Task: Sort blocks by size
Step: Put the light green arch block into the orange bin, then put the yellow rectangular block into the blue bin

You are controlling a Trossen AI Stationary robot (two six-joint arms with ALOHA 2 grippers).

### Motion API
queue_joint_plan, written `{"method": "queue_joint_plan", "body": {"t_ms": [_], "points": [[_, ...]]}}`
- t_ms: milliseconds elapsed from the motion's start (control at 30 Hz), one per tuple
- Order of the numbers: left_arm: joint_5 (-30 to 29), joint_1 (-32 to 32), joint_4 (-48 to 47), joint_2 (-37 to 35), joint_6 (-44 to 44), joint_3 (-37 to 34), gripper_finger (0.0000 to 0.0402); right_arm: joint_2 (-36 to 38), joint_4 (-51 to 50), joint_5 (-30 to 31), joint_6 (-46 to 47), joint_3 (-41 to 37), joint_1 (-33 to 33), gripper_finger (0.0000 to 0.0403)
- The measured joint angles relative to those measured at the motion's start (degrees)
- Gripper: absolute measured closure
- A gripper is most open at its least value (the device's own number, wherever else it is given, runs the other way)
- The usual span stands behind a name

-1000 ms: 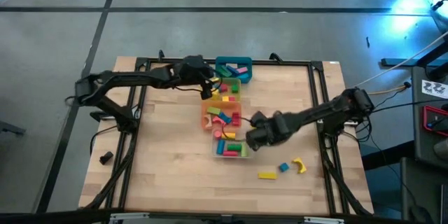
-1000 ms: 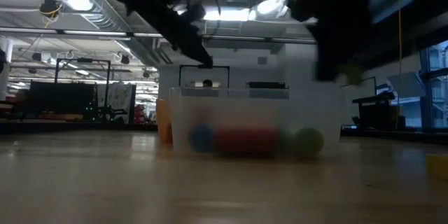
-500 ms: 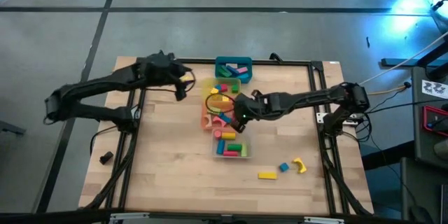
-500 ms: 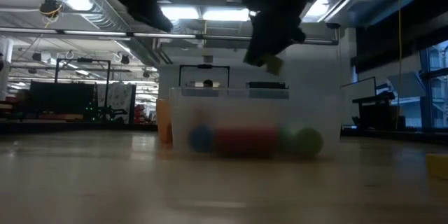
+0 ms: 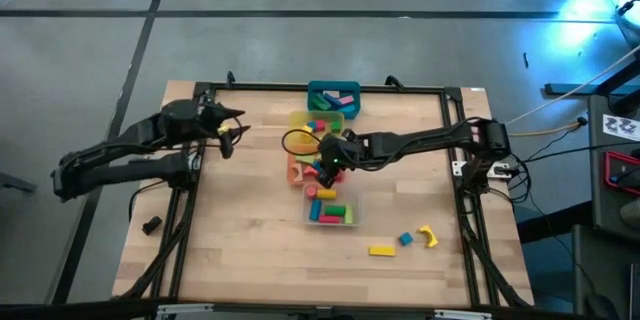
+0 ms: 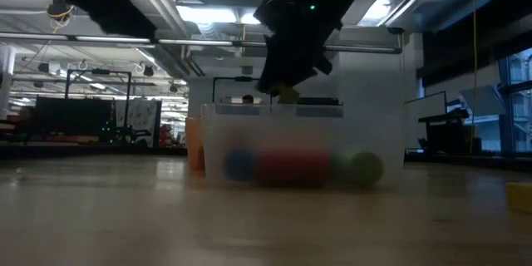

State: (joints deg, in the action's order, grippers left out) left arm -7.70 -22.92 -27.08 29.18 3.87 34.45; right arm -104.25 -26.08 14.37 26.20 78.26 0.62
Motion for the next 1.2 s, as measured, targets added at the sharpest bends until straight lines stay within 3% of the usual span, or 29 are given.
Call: {"method": "queue_joint_plan", "body": {"t_ms": [200,467,733,867,1200], "points": [[0.23,0.34,-2.91,-8.78,-4.59,-3.90,0.0192,-2.12,2.25,0.03,0.02,0.00,0.00,0.0230],[5.40,3.18,-2.00,-16.78,-4.98,-6.22,0.0192,-2.22,1.60,-2.07,-1.79,-0.01,0.00,0.0213],[5.64,5.45,-0.51,-21.48,-6.03,-10.26,0.0192,3.40,-13.76,-6.19,-6.99,2.96,1.53,0.0214],[5.64,6.29,5.14,-24.09,-8.52,-16.42,0.0192,6.43,-20.94,-6.59,-6.61,3.82,5.13,0.0214],[8.63,9.26,23.62,-25.38,-9.36,-29.32,0.0192,6.99,-33.05,-13.83,6.81,3.78,16.98,0.0214]]}}
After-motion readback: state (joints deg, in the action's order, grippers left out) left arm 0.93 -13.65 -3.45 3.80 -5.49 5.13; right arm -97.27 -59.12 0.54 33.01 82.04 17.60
